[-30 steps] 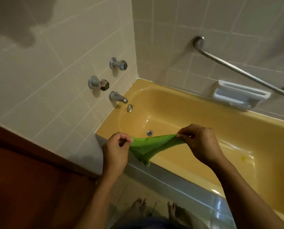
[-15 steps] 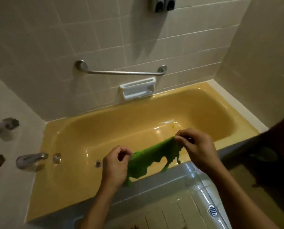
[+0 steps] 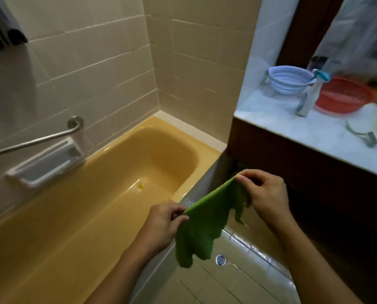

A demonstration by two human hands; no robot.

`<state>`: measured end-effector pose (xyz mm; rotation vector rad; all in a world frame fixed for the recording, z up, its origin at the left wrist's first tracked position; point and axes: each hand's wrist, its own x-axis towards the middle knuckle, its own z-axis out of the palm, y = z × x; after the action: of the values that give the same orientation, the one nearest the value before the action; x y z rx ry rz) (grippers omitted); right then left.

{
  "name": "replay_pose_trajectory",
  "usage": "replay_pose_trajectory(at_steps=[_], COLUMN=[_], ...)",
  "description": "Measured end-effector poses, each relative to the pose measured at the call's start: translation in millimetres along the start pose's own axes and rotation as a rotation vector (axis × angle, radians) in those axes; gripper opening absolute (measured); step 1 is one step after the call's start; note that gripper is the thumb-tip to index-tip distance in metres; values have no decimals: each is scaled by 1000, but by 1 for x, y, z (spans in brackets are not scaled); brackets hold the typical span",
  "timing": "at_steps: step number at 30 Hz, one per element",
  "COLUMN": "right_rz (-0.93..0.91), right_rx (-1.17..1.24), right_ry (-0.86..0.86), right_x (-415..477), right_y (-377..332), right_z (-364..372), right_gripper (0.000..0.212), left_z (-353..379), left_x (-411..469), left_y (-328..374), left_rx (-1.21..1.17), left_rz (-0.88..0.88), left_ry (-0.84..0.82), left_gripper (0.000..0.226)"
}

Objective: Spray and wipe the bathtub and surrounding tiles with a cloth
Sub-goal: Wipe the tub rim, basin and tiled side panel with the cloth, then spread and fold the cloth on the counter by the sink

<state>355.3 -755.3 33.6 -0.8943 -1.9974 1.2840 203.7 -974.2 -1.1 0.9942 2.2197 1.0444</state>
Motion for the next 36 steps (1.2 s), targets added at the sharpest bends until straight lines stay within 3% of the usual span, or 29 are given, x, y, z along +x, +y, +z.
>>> replay_pose_trajectory(at_steps=[6,12,19,24,27,31,36], right_rz=[-5,-8,175,243,270,314,412], right_rx=[-130,-203,-251,-180,-13,58,117], right_ry=[184,313,417,539,620,677,669], right_x=[35,97,181,232,269,334,403], right_y=[42,63,89,98,112,145,191], right_z=[-96,-133,-175,-220,-252,-291,-315], right_gripper=[16,10,4,4,8,6,14], left_z=[57,90,108,130,150,188,243], left_x=[86,177,323,428,488,564,633], left_y=[53,75,126,204,261,315,317], left_rx=[101,20,-72,-26,12,100,168], left_rz=[240,307,420,582,680,662,595], left_ry=[148,60,-41,-95,-95,-155,-180], left_gripper=[11,13,18,13,11,11,11])
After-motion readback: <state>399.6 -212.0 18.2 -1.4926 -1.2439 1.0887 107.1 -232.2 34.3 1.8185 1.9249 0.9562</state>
